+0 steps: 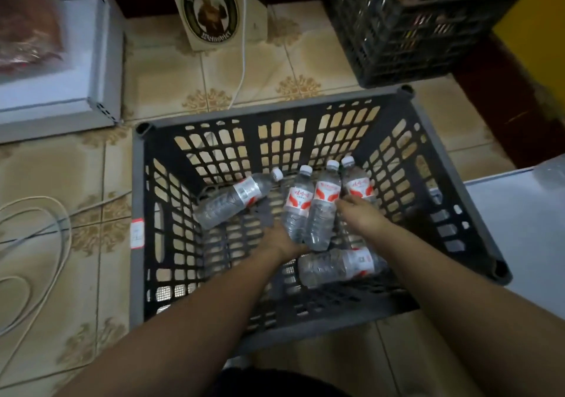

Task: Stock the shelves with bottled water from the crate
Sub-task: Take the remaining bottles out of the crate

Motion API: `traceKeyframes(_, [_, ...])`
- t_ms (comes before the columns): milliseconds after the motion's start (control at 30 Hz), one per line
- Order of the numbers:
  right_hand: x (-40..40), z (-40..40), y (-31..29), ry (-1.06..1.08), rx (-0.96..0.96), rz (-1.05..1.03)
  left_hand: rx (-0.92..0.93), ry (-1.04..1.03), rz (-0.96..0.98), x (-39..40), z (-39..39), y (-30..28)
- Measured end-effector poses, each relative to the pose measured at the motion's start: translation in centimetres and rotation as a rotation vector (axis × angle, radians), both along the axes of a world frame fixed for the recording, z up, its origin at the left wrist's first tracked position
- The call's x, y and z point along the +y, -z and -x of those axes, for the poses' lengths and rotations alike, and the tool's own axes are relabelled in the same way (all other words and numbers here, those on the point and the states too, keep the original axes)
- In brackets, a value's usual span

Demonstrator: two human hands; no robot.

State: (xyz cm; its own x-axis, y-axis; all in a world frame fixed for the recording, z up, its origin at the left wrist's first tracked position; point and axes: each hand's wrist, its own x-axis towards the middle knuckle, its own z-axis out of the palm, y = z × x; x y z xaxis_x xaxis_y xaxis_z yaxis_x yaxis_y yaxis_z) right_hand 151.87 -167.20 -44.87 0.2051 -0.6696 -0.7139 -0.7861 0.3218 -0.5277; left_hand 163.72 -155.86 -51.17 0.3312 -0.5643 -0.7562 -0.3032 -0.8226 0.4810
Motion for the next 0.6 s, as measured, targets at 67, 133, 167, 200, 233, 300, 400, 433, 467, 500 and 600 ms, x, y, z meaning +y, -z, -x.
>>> traceKeyframes(67, [-0.2,0.3,1.5,0.042,-0.017,-0.045,-0.042,-0.034,-0.041,-0.4,0.2,1.5])
traceKeyframes(133, [-0.2,0.6,2.8,0.074,-0.031,-0.114,-0.041,-0.050,-0.039,-0.5,0.0,3.5])
traceKeyframes(167, [-0.3,0.7,3.2,0.109,-0.051,-0.158,-0.018,-0.076,-0.027,-0.6,-0.3,4.6])
traceKeyframes(200, [-0.4,0.5,3.5,0.155,-0.081,-0.200,0.020,-0.112,-0.022,-0.5,-0.6,5.6])
traceKeyframes(233, [-0.6,0.3,3.7,0.202,-0.112,-0.229,0.093,-0.169,-0.009,-0.5,-1.0,6.4])
traceKeyframes(300, [-0.9,-0.1,4.1,0.257,-0.146,-0.245,0.300,-0.263,0.023,-0.4,-1.4,4.4])
traceKeyframes(400, [-0.8,-0.6,4.3,0.255,-0.154,-0.239,0.465,-0.373,0.049,-0.7,-1.4,1.3])
traceKeyframes(433, [-0.8,-0.7,4.3,0.250,-0.173,-0.244,0.503,-0.410,0.037,-0.9,-1.2,0.4])
traceKeyframes(467, [-0.7,-1.0,4.2,0.254,-0.210,-0.252,0.550,-0.444,0.035,-1.1,-0.9,-0.8])
traceKeyframes(500, [-0.8,-1.3,4.0,0.270,-0.263,-0.263,0.595,-0.460,0.049,-1.4,-0.7,-1.8])
traceKeyframes(600, [-1.3,-2.4,2.3,0.401,-0.456,-0.292,0.630,-0.386,0.170,-1.7,0.0,-4.2])
